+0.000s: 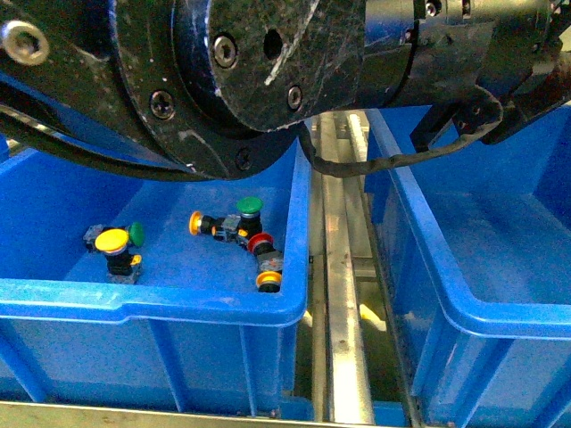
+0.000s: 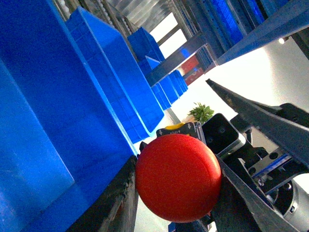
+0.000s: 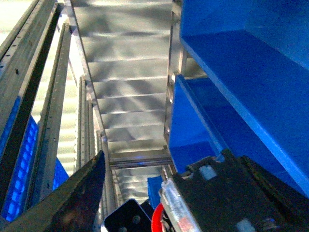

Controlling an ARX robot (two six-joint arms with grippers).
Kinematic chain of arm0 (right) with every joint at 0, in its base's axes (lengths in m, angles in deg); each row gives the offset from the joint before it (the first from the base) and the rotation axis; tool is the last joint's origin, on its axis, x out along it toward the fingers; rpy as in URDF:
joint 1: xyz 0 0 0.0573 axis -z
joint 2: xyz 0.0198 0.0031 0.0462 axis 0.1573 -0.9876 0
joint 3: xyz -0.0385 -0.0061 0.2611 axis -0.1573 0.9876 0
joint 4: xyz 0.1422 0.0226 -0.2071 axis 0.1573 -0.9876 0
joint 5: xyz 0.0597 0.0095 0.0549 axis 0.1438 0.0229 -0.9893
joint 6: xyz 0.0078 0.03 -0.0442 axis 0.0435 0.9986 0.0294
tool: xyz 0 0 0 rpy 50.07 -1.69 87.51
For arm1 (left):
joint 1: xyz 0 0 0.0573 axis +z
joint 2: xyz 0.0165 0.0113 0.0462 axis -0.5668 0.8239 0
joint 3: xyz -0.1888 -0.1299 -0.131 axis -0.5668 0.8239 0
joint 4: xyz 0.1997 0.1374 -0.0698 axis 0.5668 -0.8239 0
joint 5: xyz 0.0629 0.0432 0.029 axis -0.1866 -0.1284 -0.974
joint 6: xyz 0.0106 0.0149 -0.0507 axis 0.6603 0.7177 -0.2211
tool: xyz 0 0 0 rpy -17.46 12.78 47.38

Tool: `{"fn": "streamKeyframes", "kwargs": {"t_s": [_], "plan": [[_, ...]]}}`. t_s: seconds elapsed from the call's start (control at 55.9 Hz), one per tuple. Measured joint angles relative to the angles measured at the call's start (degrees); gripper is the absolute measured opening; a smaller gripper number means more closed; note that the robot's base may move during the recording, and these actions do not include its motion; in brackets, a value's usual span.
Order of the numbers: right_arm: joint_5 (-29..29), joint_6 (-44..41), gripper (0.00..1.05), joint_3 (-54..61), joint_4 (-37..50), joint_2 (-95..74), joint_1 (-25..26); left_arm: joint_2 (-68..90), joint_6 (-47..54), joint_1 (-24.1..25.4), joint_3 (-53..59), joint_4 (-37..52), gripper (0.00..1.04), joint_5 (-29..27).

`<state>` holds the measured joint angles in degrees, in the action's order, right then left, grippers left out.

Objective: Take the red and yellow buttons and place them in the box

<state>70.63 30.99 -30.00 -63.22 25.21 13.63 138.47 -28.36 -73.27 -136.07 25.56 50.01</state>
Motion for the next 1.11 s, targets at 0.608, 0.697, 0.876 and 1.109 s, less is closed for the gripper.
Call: {"fn": "streamKeyframes", "kwargs": {"t_s": [0.608,0.697,0.876,1.109], "plan": [[0.33,-2.64,0.39,-0.02,-0.22,-0.57,2.64,1.25,0.35,-0.72,-2.23,-0.94,0.47,-3.63],[0.17,-3.91,0.39,-0.02,0.61,-1.33,3.58,1.25,0.96,-0.26,-1.97,-0.94,0.61,-5.38],[0.59,-8.44,0.39,0.26,3.04,-5.35,8.63,-3.32,2.99,4.33,1.64,-3.15,0.98,-9.18],[1.57,-12.76,0.39,0.81,3.91,-7.41,10.49,-17.90,7.74,11.13,11.17,-8.28,0.97,-10.49]]}}
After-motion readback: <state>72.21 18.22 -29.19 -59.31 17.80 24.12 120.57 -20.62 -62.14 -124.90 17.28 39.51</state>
